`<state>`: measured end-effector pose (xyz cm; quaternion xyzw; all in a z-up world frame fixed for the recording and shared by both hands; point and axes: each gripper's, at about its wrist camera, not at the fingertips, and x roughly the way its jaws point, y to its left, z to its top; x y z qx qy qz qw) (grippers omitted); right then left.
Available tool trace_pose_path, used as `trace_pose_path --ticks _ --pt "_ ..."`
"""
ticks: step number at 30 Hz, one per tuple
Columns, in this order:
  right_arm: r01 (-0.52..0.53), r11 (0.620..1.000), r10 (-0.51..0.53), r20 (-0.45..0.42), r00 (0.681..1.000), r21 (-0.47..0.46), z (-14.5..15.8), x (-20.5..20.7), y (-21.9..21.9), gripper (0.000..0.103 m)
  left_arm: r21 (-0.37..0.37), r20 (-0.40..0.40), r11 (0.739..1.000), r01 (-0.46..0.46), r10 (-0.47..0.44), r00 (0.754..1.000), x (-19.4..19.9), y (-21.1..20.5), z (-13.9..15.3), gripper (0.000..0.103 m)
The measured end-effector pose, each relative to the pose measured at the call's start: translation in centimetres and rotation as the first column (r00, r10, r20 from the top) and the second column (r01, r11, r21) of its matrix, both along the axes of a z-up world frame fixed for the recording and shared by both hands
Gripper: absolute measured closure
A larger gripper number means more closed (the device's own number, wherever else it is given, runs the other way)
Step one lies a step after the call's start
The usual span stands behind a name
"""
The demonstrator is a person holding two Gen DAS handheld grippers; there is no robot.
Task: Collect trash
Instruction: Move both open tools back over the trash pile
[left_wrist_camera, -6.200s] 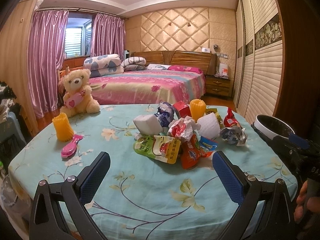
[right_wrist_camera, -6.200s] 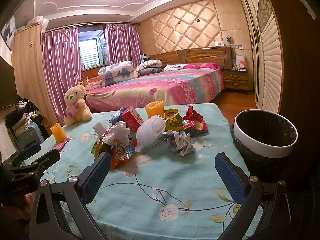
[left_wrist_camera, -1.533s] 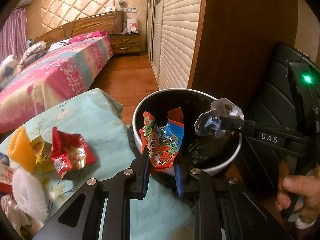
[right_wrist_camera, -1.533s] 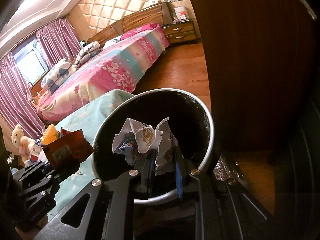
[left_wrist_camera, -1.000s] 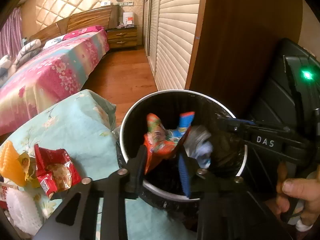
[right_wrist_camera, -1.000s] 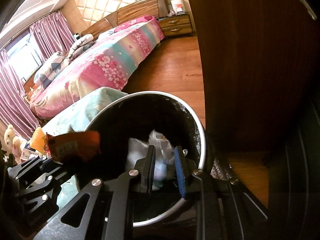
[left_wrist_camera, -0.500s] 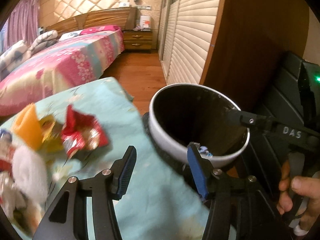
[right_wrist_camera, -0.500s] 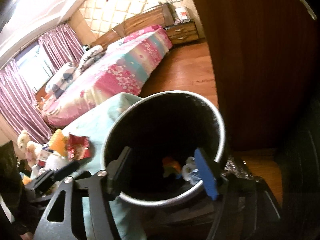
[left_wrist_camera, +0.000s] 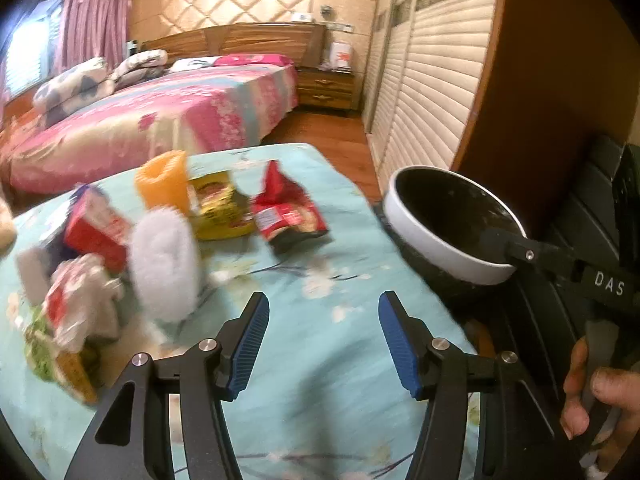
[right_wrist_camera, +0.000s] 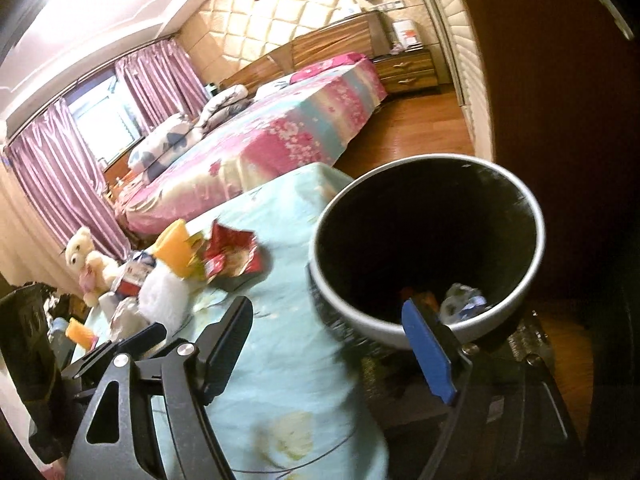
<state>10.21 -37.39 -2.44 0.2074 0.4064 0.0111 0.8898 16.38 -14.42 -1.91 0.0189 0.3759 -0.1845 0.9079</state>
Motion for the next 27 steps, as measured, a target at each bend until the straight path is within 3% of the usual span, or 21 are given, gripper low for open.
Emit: trace_pose_path --ticks 20,27 --pt "-0.171 0.985 0.171 -0.032 0.985 0.001 -2.1 1.7 8.8 0.024 -0.023 0.014 0.974 -0.225 0.226 0.974 -1.8 6.5 0.0 0.045" --pt "-0.208 0.978 0.208 -0.041 0.977 -0.011 -2.8 3.2 10.9 0.024 -0.015 0.036 0.957 -0.289 0.289 0.957 -1.6 7.9 -0.1 0.039"
